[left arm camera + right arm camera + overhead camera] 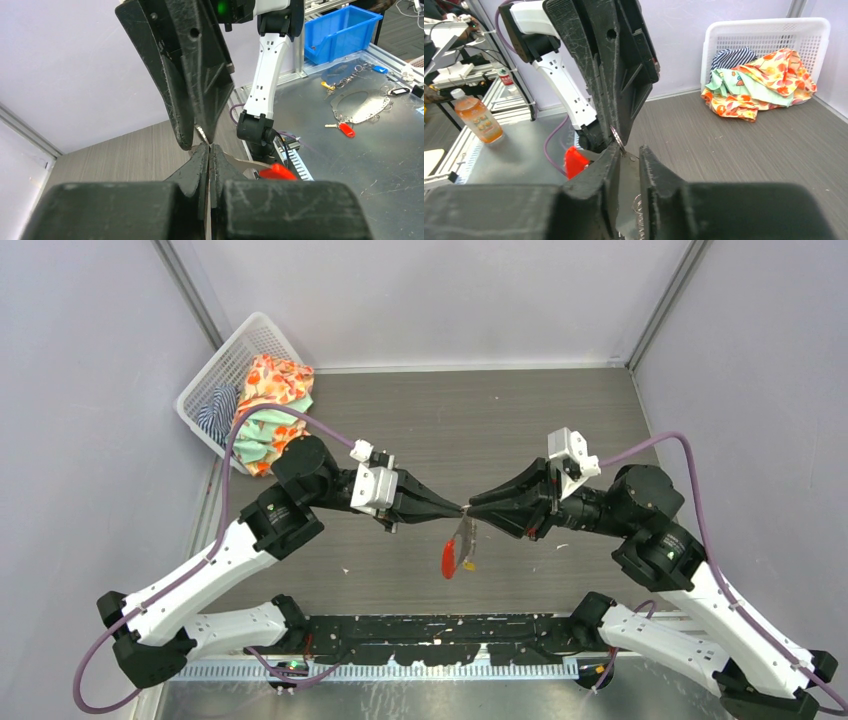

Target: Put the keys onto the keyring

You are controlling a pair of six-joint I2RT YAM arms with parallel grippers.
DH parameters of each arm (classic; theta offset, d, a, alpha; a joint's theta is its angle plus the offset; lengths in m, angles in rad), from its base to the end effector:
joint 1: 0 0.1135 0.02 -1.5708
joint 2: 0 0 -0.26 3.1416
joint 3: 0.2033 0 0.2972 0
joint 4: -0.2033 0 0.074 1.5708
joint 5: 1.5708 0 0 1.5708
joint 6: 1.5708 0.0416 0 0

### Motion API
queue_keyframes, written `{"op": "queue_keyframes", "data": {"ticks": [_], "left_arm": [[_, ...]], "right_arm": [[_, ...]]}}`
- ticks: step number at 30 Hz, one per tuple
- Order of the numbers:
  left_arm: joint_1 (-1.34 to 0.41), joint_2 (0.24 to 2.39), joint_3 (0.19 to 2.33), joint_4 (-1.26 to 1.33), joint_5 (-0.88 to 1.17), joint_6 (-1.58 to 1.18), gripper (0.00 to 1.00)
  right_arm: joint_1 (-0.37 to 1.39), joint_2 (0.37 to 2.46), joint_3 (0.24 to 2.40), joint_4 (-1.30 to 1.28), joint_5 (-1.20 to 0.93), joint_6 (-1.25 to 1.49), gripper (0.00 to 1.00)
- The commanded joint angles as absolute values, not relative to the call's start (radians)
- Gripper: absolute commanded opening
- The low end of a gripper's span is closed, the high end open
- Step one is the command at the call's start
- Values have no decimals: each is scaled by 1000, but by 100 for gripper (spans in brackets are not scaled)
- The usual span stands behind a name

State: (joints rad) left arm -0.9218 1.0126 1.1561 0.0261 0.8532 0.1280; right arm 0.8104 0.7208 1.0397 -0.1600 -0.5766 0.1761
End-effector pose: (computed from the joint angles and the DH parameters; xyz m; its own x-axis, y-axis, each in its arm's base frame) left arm 0.1332 -0.2274 0.4522 0.2253 -0.1582 -0.9614 0.9517 -0.1754 0.2519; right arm 0.1144 0.1531 0.4506 -0.0640 0.1458 -0.9872 -0.9824 0.1648 0.0881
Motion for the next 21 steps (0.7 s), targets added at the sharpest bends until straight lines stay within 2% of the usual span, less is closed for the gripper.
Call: {"op": "queue_keyframes", "data": {"ticks": [1,5,8,9,12,16,21], "left_arm": [[-925,1014,1188,89,851,114,0],[-925,1017,1186,61,881,125,0],[-924,1015,1190,-40,879,161,0],[-922,1014,1190,-74,874,185,5],[-905,1000,1172,-100,853,195,10],[-887,992,1160,-151,782,190,38],[-871,1010,1180,-188,732,160,41]], "right_arm": [[815,750,1045,-120,-570,185,20],[816,766,1068,-176,-548,179,2],[816,773,1113,-272,-535,165,1],[816,777,1133,-311,-530,156,1],[816,792,1196,-432,-524,139,1],[816,839,1295,-601,-514,111,1],[816,906,1397,-757,-504,83,1]]}}
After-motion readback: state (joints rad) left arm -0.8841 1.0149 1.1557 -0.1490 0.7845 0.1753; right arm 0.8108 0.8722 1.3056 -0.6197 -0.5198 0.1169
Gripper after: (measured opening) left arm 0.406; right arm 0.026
